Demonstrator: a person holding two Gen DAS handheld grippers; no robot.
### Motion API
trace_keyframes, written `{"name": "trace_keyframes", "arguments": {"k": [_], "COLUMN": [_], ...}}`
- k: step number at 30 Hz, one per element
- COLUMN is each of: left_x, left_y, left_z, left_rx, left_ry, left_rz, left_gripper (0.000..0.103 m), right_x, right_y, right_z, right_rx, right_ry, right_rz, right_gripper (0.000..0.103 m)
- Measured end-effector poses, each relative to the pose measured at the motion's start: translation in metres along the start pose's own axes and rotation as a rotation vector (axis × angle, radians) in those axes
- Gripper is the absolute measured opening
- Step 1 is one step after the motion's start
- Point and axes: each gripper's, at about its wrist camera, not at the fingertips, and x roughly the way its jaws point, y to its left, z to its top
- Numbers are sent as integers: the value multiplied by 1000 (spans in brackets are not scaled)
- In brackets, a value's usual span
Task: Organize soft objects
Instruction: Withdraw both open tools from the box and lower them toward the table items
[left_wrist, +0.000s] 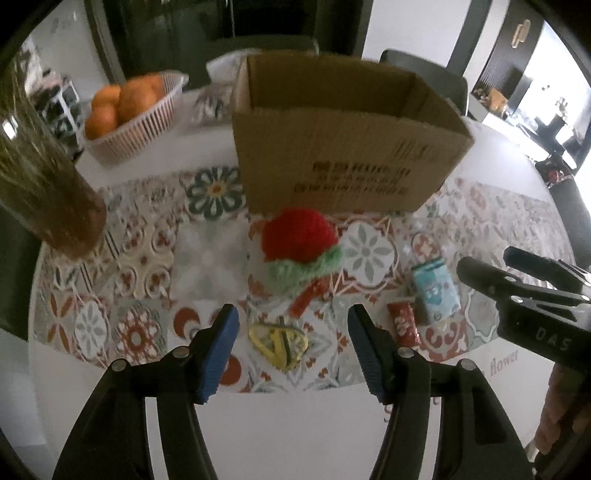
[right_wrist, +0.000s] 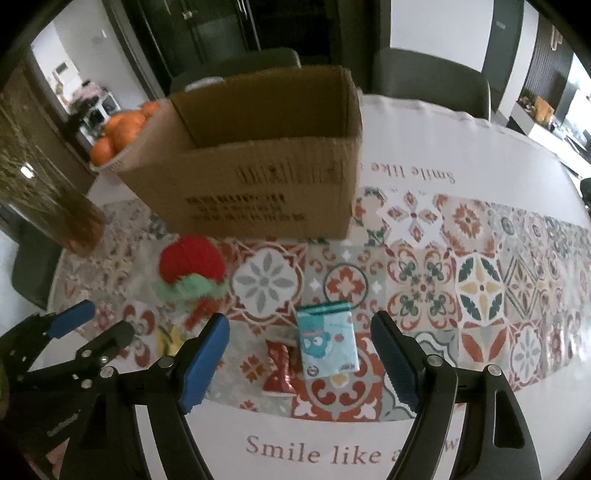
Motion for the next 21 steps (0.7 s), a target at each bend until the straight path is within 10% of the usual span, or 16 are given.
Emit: {"name": "trace_keyframes", "arguments": {"k": [21], "left_x": [71], "left_y": [8], "left_z": [-17], "left_rx": [-71], "left_ry": [233], "left_rz": [-29], "left_gripper": [68], "right_x": [62], "right_y": [-10], "right_z": [-16], "right_rx": [38], "right_ry": [146], "right_rz": [-44], "right_gripper": [80]}}
